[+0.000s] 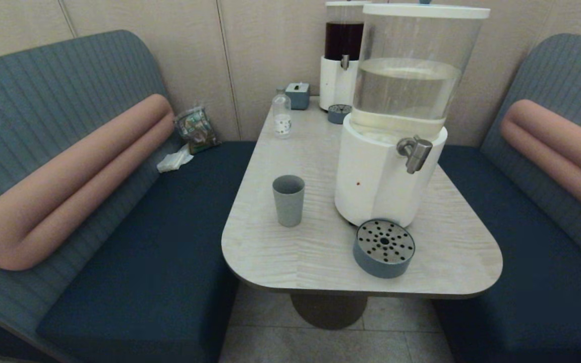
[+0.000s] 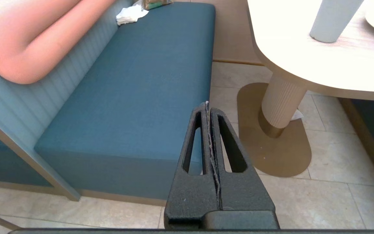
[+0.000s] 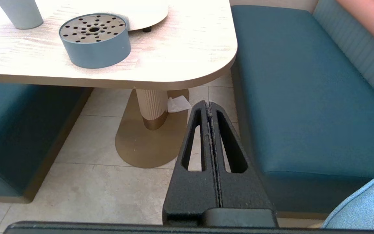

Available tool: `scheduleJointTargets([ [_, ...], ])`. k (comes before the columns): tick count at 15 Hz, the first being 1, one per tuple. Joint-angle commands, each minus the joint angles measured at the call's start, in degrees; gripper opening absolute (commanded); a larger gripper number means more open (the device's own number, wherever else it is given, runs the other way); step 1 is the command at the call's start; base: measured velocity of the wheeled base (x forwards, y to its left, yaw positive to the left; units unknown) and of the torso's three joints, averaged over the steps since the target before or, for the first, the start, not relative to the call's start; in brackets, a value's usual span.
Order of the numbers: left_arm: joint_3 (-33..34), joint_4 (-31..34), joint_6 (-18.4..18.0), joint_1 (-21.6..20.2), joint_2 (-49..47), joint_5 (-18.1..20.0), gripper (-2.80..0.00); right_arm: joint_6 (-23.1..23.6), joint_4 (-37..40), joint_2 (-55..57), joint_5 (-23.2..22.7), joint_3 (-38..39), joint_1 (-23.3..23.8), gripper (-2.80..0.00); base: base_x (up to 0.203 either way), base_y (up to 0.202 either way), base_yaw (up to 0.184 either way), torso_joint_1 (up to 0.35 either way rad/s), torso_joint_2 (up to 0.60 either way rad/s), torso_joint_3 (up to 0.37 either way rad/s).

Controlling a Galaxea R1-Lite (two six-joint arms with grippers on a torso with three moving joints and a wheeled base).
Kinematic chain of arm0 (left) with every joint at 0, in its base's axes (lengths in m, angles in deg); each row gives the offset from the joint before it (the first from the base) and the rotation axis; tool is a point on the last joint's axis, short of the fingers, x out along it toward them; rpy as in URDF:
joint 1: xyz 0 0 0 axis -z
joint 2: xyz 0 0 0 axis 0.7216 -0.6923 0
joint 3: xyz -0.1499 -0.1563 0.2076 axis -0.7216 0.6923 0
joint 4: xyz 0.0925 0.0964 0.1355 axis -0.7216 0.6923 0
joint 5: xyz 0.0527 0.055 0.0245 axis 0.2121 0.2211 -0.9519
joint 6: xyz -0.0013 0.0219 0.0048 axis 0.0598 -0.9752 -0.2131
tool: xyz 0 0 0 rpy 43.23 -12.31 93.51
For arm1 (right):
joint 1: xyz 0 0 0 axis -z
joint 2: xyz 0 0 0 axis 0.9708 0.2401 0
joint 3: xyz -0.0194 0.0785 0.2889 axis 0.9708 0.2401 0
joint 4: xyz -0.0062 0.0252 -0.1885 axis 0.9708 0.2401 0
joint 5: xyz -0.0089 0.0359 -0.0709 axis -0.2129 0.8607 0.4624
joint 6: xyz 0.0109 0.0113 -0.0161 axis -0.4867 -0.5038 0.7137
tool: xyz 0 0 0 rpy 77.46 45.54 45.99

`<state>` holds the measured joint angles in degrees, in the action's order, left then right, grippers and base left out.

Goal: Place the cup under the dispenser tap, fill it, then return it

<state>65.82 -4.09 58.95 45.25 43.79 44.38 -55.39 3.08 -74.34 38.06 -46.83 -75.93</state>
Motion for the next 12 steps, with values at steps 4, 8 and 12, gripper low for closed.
scheduleJointTargets([
  [4, 0.09, -0.01, 0.03, -0.03, -0.09, -0.05, -2.80, -0.04, -0.04, -0.02, 0.01, 0.00, -0.01, -2.80, 0.000, 0.000, 0.000, 0.000, 0.00, 0.000],
  [8, 0.09, -0.01, 0.03, -0.03, -0.17, -0.05, -2.80, -0.04, -0.04, -0.02, 0.01, 0.00, -0.01, -2.80, 0.000, 0.000, 0.000, 0.000, 0.00, 0.000],
  [12, 0.09, -0.01, 0.03, -0.03, -0.09, -0.05, -2.80, -0.04, -0.04, 0.06, 0.01, 0.00, -0.01, -2.80, 0.000, 0.000, 0.000, 0.000, 0.00, 0.000],
])
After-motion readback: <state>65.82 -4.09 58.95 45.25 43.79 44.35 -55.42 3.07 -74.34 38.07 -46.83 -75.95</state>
